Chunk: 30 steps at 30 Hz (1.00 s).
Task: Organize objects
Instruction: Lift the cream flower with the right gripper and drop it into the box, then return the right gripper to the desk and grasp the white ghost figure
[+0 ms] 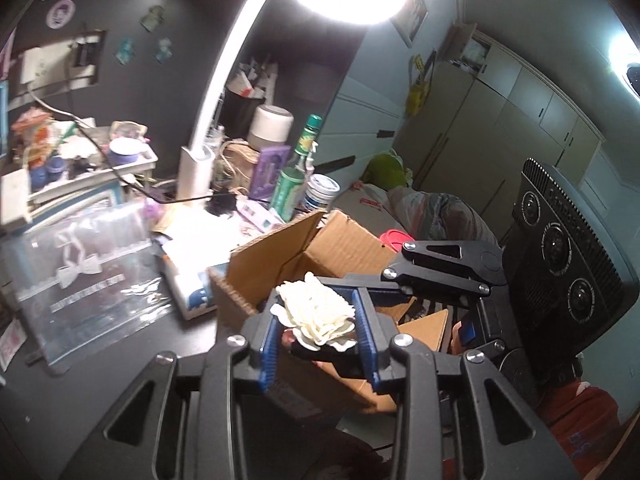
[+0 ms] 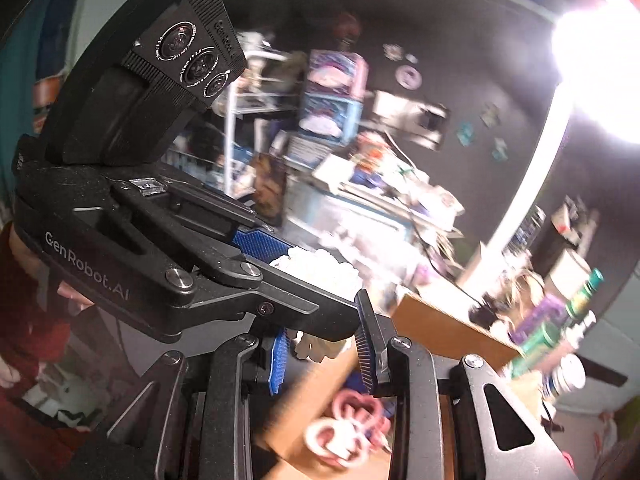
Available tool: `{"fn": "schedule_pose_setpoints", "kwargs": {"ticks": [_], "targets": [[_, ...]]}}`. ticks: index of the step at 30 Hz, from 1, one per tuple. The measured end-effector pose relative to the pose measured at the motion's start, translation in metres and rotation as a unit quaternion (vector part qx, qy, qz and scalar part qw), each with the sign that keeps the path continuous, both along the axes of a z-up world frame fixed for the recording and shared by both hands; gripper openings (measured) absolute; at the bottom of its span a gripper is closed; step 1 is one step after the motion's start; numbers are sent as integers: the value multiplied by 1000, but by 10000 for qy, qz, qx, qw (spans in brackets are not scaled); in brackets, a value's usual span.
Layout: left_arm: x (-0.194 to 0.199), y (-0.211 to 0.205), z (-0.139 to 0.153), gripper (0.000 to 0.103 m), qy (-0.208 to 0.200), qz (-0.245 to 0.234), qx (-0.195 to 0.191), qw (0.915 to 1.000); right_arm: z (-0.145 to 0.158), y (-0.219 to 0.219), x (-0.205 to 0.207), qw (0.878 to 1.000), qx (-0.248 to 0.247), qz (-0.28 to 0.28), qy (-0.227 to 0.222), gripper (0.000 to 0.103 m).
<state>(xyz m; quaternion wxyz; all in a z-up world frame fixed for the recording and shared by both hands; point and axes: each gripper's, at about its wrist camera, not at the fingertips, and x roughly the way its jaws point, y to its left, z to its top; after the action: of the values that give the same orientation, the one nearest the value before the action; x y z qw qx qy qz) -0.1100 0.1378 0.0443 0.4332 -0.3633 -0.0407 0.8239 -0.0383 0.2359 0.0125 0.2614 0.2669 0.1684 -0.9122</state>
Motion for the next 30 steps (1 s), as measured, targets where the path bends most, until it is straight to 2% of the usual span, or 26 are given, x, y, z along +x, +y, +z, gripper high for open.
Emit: {"fn": "schedule_pose_setpoints", "kwargs": {"ticks": [7,9,10,11,12,13,14,15,22,30], "targets": [[-18,38,-8,31,-147,-123,-285,9994,-8,38,-17,9988,117,-327,-335,25],[-18,44,-8,38,-133,-78,-460,9988,-10,42,-21,9981,142,-375,-464,26],[-17,44,-7,48,-95,-60,-510,9986,-11,45,-24,9976,131,-395,-550,30],[-16,45,-5,64,-35,-46,-533,9986,-11,47,-27,9972,123,-414,-603,36],[-14,43,-2,72,59,-10,-537,9985,-11,50,-29,9970,142,-446,-619,39],[-13,43,1,81,152,27,-544,9984,-11,50,-29,9969,197,-471,-597,46],[-11,41,4,82,234,44,-545,9982,-11,51,-29,9969,260,-497,-561,53],[-10,38,8,82,277,48,-534,9982,-11,52,-31,9966,326,-538,-527,55],[-5,16,17,82,392,274,-464,9978,-12,53,-32,9961,424,-540,-552,55],[11,-33,24,83,651,708,-332,9948,-6,30,-21,9976,348,-395,-453,55]]}}
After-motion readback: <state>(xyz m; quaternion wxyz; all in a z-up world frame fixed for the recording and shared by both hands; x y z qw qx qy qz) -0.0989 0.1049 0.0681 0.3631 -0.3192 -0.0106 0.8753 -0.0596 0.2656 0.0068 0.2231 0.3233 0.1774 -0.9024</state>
